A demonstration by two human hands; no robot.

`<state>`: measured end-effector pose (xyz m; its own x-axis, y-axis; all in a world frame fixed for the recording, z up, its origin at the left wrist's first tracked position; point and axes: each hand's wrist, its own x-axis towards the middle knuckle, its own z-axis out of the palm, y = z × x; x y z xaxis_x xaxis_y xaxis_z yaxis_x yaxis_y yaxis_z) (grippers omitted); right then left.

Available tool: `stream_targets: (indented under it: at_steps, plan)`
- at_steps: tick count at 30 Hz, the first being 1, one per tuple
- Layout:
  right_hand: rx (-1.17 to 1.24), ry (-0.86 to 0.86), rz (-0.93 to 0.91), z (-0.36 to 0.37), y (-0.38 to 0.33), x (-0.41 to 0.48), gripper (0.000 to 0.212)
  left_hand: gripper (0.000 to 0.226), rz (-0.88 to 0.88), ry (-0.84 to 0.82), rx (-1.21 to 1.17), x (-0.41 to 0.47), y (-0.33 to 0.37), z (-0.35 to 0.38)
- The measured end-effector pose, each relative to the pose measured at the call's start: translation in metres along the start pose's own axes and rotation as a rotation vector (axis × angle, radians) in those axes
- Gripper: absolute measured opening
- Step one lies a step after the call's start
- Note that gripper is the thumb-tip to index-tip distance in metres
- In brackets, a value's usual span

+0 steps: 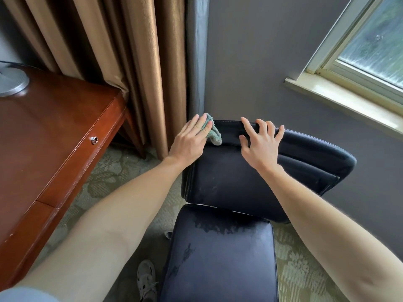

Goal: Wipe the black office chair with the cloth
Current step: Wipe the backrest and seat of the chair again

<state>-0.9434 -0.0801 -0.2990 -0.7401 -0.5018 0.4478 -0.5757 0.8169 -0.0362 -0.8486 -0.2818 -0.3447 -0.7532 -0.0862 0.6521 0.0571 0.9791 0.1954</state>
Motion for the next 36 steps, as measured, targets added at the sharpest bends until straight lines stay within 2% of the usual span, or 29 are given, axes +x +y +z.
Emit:
stream_targets:
  at_steps: [4, 8, 14, 19, 25, 36]
  plan:
    - [0.001, -0.048, 0.079, 0.0, -0.021, 0.003, 0.053, 0.042, -0.081, -0.015, -0.079, 0.0, 0.003, 0.0]
    - [0.01, -0.131, -0.036, 0.0, -0.05, 0.008, 0.055, 0.043, -0.119, -0.023, -0.125, -0.001, 0.005, 0.0]
    - [-0.013, -0.119, -0.039, 0.003, -0.062, 0.007, 0.053, 0.047, -0.213, -0.012, -0.23, -0.015, 0.0, -0.005]
    - [0.028, -0.151, -0.101, 0.0, -0.096, 0.01, 0.064, 0.049, -0.27, 0.011, -0.337, -0.023, 0.0, 0.001]
    - [-0.003, -0.149, -0.085, 0.01, -0.101, 0.01, 0.055, 0.049, -0.326, 0.04, -0.444, -0.039, -0.007, 0.003]
    - [-0.059, -0.149, -0.017, 0.016, -0.12, 0.007, 0.054, 0.047, -0.44, 0.146, -0.589, -0.061, -0.002, 0.021]
